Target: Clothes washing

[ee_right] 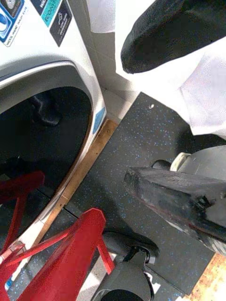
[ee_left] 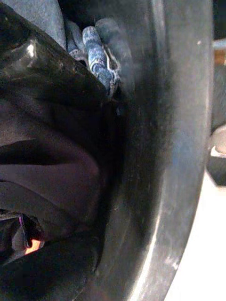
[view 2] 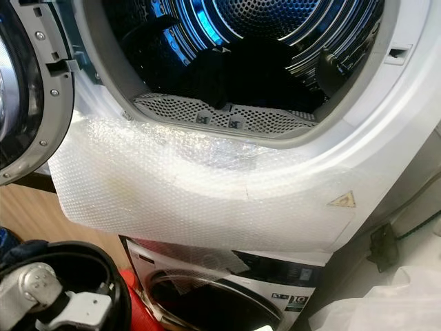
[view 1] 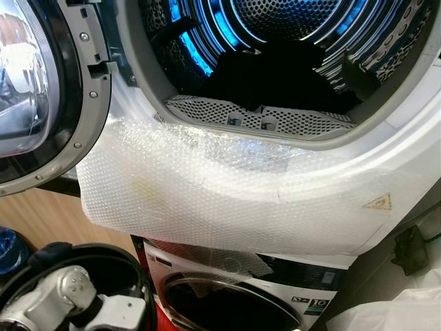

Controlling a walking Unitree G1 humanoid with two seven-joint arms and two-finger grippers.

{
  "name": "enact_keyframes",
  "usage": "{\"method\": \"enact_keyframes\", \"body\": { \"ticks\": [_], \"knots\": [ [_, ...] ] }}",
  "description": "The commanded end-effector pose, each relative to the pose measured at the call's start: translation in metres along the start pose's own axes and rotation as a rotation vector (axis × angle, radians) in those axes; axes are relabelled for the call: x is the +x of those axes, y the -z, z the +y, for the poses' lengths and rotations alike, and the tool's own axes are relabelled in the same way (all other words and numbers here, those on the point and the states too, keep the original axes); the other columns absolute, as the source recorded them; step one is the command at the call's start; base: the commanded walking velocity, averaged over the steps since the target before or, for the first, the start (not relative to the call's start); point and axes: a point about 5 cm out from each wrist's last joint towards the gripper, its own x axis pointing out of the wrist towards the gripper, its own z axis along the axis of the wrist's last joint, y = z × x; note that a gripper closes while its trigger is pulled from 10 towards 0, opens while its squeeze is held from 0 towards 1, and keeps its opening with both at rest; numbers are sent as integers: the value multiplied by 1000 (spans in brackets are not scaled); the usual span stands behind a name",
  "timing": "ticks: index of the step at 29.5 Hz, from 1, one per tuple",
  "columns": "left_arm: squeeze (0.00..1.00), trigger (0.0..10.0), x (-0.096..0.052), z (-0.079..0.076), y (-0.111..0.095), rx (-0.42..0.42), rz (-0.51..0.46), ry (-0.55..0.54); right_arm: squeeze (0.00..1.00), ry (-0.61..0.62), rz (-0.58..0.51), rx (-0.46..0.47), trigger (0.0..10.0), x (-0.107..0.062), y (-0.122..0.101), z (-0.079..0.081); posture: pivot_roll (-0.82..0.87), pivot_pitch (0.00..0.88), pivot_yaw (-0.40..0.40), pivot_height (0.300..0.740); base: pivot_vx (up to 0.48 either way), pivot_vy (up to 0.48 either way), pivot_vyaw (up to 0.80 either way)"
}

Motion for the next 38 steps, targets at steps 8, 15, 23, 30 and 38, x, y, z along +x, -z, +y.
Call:
{"method": "enact_keyframes", "body": {
  "ticks": [8, 15, 23, 30, 38],
  "knots": [
    [0, 10000, -11, -20, 24, 16, 203, 106, 0, -6, -7, 29, 10000, 0, -2, 7, 165, 0, 40, 740, 0, 0, 0],
    [0, 10000, -23, -27, 34, 8, 296, 122, 0, -16, -11, 34, 10000, 1, -5, 13, 185, 0, 46, 740, 0, 0, 0],
    [0, 10000, -7, -21, 33, 103, 322, 11, 0, -21, -16, 32, 10000, 1, -7, 14, 183, 0, 46, 740, 0, 0, 0],
    [0, 10000, 2, -26, 33, 139, 341, 33, 0, -18, -10, 32, 10000, 1, -5, 12, 184, 0, 47, 740, 0, 0, 0],
    [0, 10000, -6, -33, 45, 162, 471, 98, 0, -21, -13, 40, 10000, 1, -8, 13, 185, 0, 50, 740, 0, 0, 0]
  ]
}}
